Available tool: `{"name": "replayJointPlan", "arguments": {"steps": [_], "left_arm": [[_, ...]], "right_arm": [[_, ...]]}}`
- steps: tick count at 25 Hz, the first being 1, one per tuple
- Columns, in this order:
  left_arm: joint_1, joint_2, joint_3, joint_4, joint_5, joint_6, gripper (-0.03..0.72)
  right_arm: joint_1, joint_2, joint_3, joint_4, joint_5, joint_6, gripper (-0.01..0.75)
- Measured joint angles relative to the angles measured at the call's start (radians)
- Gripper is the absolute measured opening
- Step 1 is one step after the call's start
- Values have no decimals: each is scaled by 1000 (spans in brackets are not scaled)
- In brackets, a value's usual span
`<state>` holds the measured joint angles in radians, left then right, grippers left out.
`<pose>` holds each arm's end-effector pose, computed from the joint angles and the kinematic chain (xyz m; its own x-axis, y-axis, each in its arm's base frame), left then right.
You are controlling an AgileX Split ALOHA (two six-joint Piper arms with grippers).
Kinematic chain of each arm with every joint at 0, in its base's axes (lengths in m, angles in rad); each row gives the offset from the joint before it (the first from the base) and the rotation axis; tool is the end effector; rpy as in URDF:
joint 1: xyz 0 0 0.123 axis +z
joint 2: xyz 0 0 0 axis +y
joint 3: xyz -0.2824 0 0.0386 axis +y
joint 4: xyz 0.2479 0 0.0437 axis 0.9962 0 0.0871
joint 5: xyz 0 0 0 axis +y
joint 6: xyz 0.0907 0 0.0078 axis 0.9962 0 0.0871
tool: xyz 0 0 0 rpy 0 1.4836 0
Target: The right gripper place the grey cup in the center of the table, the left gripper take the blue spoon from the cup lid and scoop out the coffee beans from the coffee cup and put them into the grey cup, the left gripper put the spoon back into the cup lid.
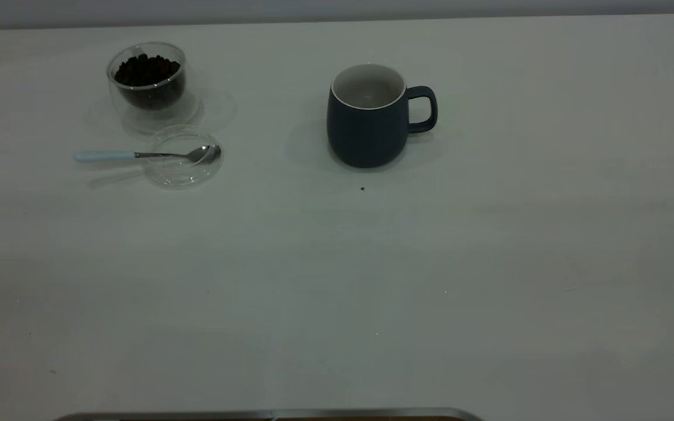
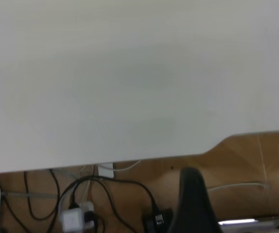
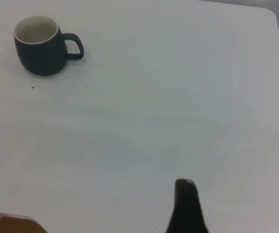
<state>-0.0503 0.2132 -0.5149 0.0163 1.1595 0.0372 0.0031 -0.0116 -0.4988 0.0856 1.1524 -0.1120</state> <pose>0.0211 0.0003 0.2724 -0.6933 0.0787 -0.7164 0.0699 0.9967 0.0418 -0.0108 0.0071 0.2697 -0.5187 -0.0784 -0.8514 -0.1099 0.9936 -0.0246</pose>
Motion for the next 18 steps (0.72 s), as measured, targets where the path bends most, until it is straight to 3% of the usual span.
{"name": "replayJointPlan", "arguments": {"steps": [18], "left_arm": [[5,-231,29,-16,-24,-2,593]], "right_arm": [[0,0,0,0,0,0,591]]}}
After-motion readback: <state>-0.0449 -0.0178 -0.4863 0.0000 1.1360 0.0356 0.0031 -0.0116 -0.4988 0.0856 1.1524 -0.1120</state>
